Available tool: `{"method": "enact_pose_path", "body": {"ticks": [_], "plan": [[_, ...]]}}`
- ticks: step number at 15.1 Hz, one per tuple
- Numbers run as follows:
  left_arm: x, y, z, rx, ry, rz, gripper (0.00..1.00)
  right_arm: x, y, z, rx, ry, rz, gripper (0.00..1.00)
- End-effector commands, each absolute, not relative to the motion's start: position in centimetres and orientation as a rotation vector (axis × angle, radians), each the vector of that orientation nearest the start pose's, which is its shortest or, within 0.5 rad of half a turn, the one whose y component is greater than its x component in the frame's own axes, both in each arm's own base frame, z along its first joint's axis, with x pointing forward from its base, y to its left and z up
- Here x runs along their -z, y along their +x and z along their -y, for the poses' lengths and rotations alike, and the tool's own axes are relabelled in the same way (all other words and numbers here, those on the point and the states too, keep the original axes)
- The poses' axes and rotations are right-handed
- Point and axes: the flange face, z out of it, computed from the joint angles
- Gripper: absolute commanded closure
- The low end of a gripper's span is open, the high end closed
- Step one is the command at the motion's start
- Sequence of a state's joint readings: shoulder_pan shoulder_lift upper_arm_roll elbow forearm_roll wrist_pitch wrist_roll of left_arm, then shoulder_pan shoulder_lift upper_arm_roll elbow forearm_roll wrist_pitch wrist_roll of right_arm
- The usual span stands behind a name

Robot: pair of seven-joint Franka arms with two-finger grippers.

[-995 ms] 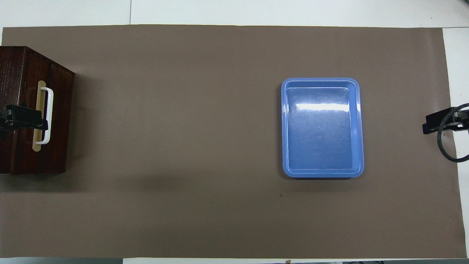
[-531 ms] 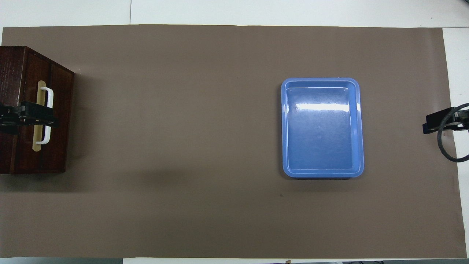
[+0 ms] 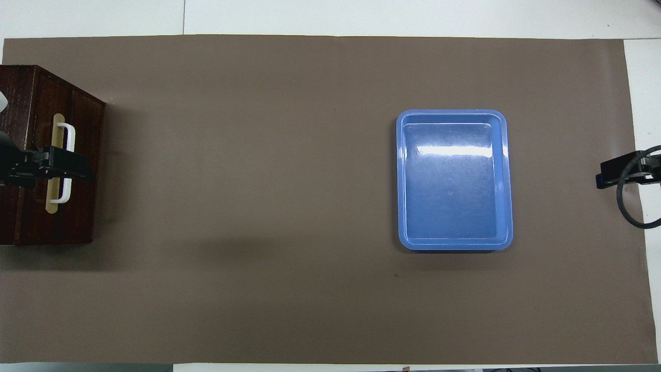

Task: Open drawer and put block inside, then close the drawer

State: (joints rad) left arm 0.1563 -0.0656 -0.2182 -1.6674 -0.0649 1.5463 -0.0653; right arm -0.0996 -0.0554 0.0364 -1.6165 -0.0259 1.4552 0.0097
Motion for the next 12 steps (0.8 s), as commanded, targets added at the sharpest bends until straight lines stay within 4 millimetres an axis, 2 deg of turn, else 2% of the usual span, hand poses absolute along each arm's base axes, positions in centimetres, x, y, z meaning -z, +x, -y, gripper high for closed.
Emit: {"method": "enact_pose_path", "body": {"ticks": [1, 7, 10, 12], "plan": [[-61.1, 53.0, 2.9, -0.059, -3.176, 0.027, 0.00, -62.7, 52.1, 3.9, -0.147, -3.163, -0.112, 0.00], [-61.3, 53.1, 2.8, -0.051, -3.170, 0.037, 0.00, -62.7, 52.1, 3.9, -0.147, -3.163, -0.112, 0.00], [-61.1, 53.0, 3.7, -0.057, -3.135, -0.010, 0.00, -62.7, 52.1, 3.9, -0.147, -3.163, -0.112, 0.00], [-61.4, 53.0, 2.9, -0.044, -3.149, -0.002, 0.00, -62.7, 52.1, 3.9, -0.147, -3.163, -0.112, 0.00]]}}
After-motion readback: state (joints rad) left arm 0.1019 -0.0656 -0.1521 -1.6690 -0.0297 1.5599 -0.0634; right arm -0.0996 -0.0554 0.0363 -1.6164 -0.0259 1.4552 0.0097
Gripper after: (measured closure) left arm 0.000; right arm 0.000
